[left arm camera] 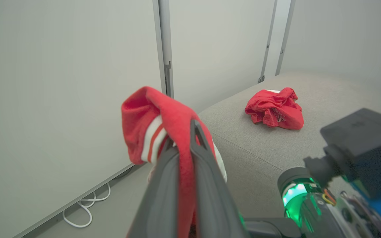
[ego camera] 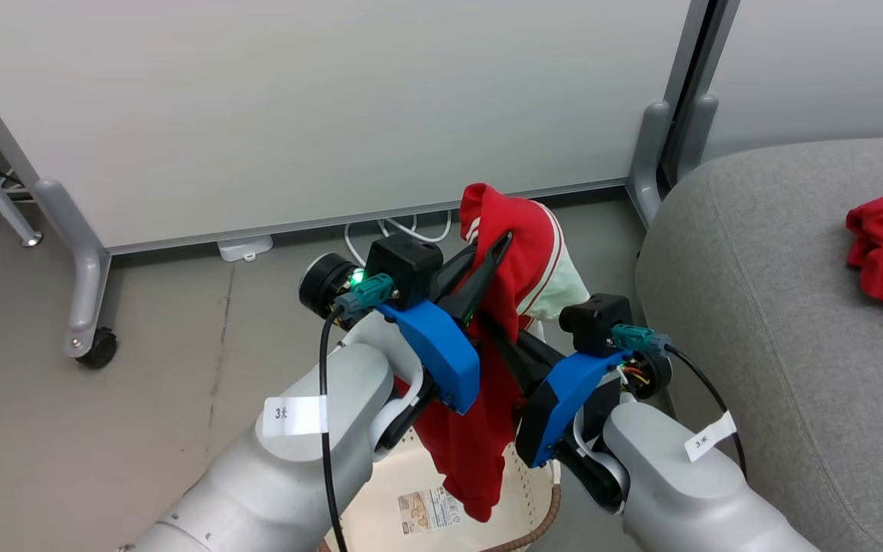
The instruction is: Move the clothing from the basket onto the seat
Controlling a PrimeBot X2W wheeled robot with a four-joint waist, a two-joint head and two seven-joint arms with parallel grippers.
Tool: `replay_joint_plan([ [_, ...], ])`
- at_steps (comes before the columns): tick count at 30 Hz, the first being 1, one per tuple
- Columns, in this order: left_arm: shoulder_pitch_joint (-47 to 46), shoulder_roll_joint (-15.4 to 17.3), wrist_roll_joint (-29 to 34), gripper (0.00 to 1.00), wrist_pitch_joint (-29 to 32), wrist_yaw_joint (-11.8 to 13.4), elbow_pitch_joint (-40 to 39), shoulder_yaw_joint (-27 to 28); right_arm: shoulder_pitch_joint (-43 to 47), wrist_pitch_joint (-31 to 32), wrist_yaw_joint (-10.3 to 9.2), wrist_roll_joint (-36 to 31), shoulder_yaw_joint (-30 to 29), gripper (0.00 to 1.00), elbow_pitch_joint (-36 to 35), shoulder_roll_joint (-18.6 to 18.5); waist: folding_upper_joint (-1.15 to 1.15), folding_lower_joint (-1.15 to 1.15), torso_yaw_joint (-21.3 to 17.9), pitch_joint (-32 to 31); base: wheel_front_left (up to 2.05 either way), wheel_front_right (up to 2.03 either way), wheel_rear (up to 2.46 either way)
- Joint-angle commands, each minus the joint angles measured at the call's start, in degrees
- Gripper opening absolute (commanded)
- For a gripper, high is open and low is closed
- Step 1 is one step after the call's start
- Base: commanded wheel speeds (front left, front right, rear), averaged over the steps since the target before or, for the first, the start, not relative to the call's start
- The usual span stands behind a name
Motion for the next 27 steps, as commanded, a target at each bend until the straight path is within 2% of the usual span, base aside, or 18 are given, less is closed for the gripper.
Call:
replay_joint_plan([
  [1,0.69,0.23,-0.29,0.0,-0.31,-0.11,0.03,0.28,-1.19,-0.43,0.01,0.41,0.11,0.0,0.15,-0.05,0.0,0.0,-0.09,-0.06,0.0,0.0,0.0],
  [6,0.97,0.22,-0.35,0.0,-0.31,-0.11,0.13,0.4,-1.72,-0.9,0.01,1.37,1.26,0.0,0.81,-0.05,0.0,0.0,-0.34,-0.32,0.0,0.0,0.0],
  [10,2.01,0.52,0.13,0.98,-0.3,-0.11,-0.25,1.98,-2.04,-1.14,0.01,1.86,1.77,0.0,1.22,-0.05,0.0,0.0,-0.49,-0.39,0.0,0.0,0.0],
  [16,7.89,2.38,3.06,1.0,-0.28,-0.1,-3.93,8.35,-2.89,-1.29,0.02,1.56,1.45,0.0,1.32,-0.05,0.0,0.0,-0.76,0.05,0.0,0.0,0.0],
  [27,24.72,6.11,12.7,1.0,-0.26,0.3,-15.85,24.77,-2.58,-1.37,0.01,-1.29,-2.51,0.0,-0.16,-0.05,0.0,0.0,-0.55,0.84,0.0,0.0,0.0],
])
